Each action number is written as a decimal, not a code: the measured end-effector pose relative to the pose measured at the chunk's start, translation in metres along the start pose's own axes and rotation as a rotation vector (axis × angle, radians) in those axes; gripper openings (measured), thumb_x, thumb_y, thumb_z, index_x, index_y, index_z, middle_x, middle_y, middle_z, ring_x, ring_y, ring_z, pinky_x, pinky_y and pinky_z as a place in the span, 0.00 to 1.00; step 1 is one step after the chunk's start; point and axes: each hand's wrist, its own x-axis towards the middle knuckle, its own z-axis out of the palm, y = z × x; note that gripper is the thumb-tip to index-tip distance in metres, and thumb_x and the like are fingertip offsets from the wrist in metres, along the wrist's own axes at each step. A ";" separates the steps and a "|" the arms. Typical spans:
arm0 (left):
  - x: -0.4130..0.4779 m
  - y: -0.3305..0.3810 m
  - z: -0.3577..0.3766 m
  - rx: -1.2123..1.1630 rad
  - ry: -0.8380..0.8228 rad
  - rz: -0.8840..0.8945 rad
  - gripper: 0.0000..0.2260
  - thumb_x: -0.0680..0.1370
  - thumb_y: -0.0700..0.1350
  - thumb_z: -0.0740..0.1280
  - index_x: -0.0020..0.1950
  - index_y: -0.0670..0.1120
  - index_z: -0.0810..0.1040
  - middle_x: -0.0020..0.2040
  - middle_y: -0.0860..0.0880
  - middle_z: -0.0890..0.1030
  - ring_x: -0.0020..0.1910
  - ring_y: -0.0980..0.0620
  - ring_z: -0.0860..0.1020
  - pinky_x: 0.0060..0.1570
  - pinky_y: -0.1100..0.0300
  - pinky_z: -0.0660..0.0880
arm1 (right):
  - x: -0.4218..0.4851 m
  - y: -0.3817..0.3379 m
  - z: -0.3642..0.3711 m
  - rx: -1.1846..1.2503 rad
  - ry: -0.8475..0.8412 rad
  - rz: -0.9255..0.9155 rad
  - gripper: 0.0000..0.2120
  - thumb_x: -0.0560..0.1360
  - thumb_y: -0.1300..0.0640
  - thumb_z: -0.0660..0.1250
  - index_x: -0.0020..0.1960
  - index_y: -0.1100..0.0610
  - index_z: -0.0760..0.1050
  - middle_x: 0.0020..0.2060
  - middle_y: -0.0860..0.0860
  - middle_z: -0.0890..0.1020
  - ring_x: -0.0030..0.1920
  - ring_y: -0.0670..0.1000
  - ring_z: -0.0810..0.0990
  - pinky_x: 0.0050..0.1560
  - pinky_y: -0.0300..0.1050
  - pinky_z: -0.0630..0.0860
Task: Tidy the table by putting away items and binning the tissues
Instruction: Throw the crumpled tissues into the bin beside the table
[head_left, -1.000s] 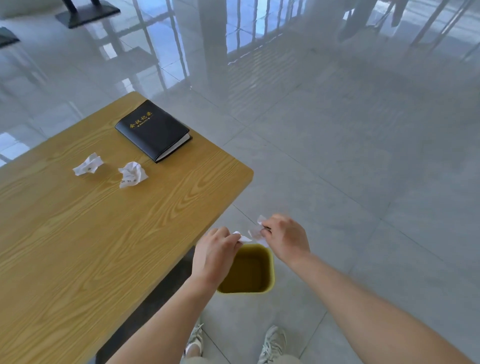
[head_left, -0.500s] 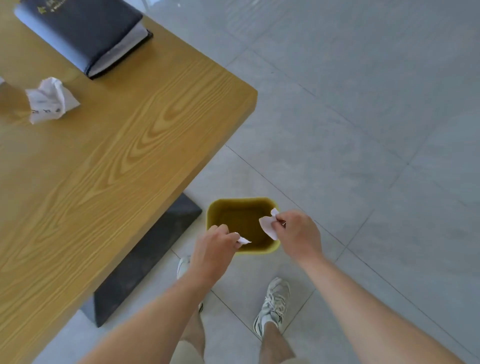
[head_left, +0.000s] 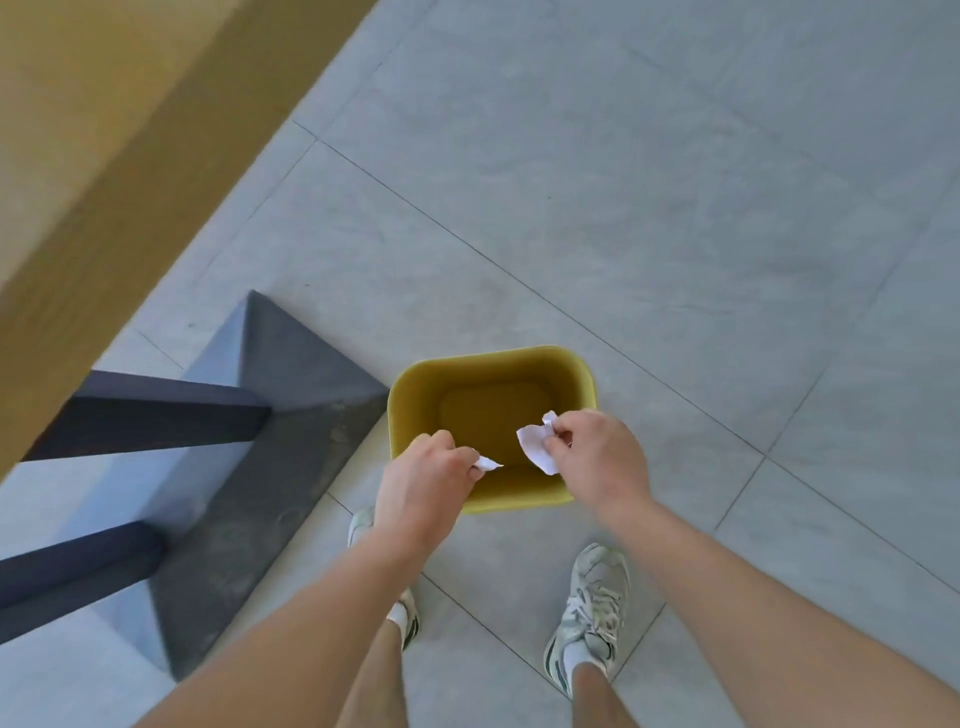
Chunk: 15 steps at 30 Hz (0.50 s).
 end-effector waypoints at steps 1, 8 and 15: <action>0.003 -0.002 0.007 0.014 -0.016 0.004 0.12 0.82 0.53 0.60 0.55 0.55 0.83 0.41 0.52 0.75 0.41 0.52 0.71 0.33 0.56 0.71 | 0.003 0.006 0.006 0.003 -0.009 0.008 0.09 0.78 0.52 0.63 0.44 0.53 0.80 0.44 0.50 0.79 0.46 0.55 0.78 0.38 0.46 0.70; 0.030 -0.010 0.041 0.072 -0.068 0.043 0.11 0.82 0.52 0.61 0.57 0.55 0.82 0.42 0.53 0.76 0.42 0.52 0.72 0.37 0.58 0.73 | 0.025 0.028 0.033 0.000 -0.046 -0.011 0.08 0.80 0.53 0.62 0.47 0.52 0.79 0.52 0.50 0.81 0.49 0.55 0.78 0.42 0.44 0.69; 0.041 -0.025 0.051 0.135 -0.095 0.021 0.11 0.82 0.53 0.61 0.59 0.56 0.81 0.44 0.53 0.77 0.44 0.52 0.72 0.41 0.56 0.77 | 0.041 0.021 0.049 -0.028 -0.049 -0.036 0.11 0.81 0.54 0.61 0.55 0.55 0.81 0.51 0.52 0.79 0.51 0.56 0.78 0.42 0.44 0.69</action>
